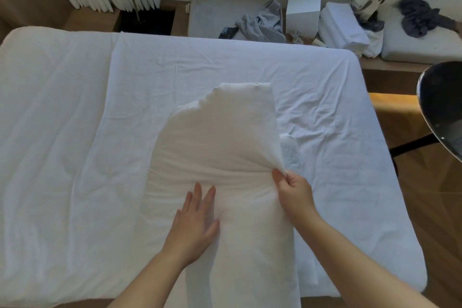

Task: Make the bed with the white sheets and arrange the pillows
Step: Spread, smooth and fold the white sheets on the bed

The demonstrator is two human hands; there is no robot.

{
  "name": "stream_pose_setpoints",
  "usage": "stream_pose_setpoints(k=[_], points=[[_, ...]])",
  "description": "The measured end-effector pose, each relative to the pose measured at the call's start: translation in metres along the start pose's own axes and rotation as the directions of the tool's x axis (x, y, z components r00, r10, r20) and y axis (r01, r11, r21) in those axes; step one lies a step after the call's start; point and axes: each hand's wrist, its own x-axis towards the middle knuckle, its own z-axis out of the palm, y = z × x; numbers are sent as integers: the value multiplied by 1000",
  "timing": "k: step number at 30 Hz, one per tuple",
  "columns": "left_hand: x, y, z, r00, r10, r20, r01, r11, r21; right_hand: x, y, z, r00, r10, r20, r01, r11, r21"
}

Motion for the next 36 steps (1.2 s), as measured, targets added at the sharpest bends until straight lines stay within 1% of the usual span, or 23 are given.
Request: stream_pose_setpoints(k=[2,4,5,6,7,8,9,10,11,13,14,15,17,19,22,24,27,31,33,36], points=[[0,0,-4,999,-4,-47,2,999,-38,-1,-3,-23,999,-28,-16,29,996,82],[4,1,-6,998,-1,-56,0,1000,-18,3,4,-52,997,-22,-71,29,994,103],[8,2,-5,999,3,-45,-3,1000,22,7,13,-66,993,0,-114,7,998,55],[11,2,-3,1000,3,-21,-1,998,67,15,28,-78,988,24,-155,-33,998,-57],[14,2,0,1000,-2,14,1,994,110,21,42,-88,978,84,-191,-124,971,-207],[16,2,5,999,-8,50,1,989,148,27,58,-93,954,186,-234,-257,911,-324],[18,2,9,997,-8,79,-7,983,184,30,66,-92,921,293,-258,-377,837,-396],[19,2,13,994,-5,106,-18,976,216,32,70,-85,893,370,-255,-448,776,-444],[22,3,18,992,0,127,-30,971,236,33,73,-73,898,377,-228,-441,766,-467],[25,4,22,990,-6,143,-30,968,249,31,64,-38,968,208,-141,-251,843,-476],[28,4,24,989,-20,149,-18,968,249,29,59,-17,988,132,-78,-153,849,-506],[30,2,25,987,-35,154,-5,968,252,26,57,3,995,96,-14,-88,831,-549],[34,-7,23,986,-59,156,17,966,259,24,59,34,988,144,50,-82,779,-621],[36,-19,18,987,-54,153,11,963,271,28,66,50,979,193,67,-101,743,-662],[41,-35,10,991,-21,136,-20,956,291,44,72,55,960,269,74,-149,719,-679],[47,-45,7,993,-18,116,-15,958,285,53,75,52,944,323,72,-190,707,-682],[53,-57,7,994,-19,105,-6,973,231,51,78,51,938,341,54,-208,682,-701],[37,-67,4,989,-32,146,12,991,136,24,74,54,944,324,68,-155,615,-773],[19,-69,-5,983,-22,180,-5,988,152,0,65,50,943,324,75,-134,577,-806],[-18,-65,-33,985,-15,175,-25,975,222,-46,37,46,957,259,131,3,444,-896]])
